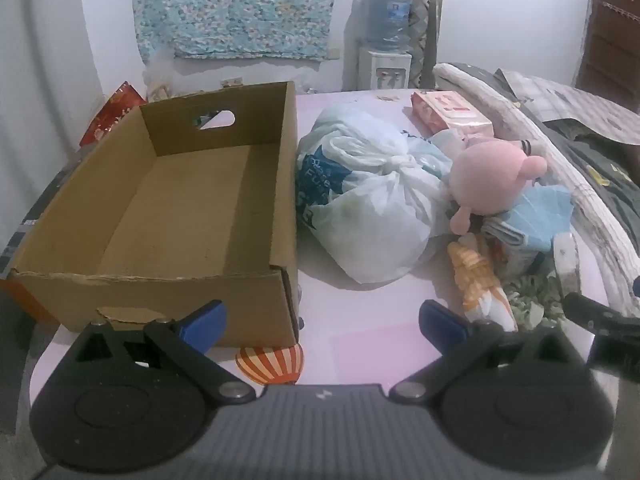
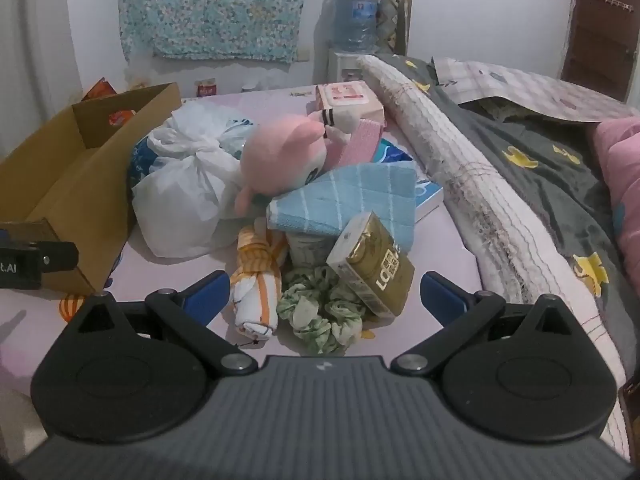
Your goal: Organize soft objects
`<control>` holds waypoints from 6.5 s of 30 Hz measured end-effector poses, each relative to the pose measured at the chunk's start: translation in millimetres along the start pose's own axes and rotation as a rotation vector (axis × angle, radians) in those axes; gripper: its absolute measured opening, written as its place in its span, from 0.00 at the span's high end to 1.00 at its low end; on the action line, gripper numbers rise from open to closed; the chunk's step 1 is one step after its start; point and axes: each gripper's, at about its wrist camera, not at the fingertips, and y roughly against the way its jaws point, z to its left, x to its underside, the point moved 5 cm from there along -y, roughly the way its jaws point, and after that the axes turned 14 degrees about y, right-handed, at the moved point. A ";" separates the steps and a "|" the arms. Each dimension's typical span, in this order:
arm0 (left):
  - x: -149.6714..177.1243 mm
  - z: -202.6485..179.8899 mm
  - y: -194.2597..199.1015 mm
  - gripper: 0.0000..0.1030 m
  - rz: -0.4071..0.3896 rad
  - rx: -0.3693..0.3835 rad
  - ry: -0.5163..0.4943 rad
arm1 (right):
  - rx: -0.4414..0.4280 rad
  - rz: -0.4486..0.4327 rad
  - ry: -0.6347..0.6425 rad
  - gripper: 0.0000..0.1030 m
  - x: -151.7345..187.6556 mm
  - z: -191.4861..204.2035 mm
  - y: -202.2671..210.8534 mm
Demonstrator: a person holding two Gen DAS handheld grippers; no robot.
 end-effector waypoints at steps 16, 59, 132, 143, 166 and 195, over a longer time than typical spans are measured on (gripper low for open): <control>1.0 -3.4 -1.8 0.00 0.004 0.015 -0.011 | -0.015 0.001 0.020 0.01 -1.4 5.2 2.4; -1.3 1.8 -4.9 0.00 0.007 0.012 -0.009 | -0.031 0.022 0.035 0.01 -0.3 10.8 -3.4; -69.5 -160.1 -104.8 0.27 0.001 0.341 -0.145 | -0.118 -0.267 -0.443 0.01 22.0 -134.9 -79.6; -115.8 -82.2 -27.6 0.27 -0.037 0.438 0.045 | -0.129 -0.313 -0.416 0.01 16.0 -126.5 -59.1; -252.9 141.1 -231.9 0.27 0.070 -0.414 0.166 | -0.103 -0.258 -0.361 0.01 1.7 -107.8 -71.7; -263.4 127.9 -212.4 0.12 -0.070 -0.520 0.090 | -0.093 -0.287 -0.386 0.01 11.5 -116.0 -54.8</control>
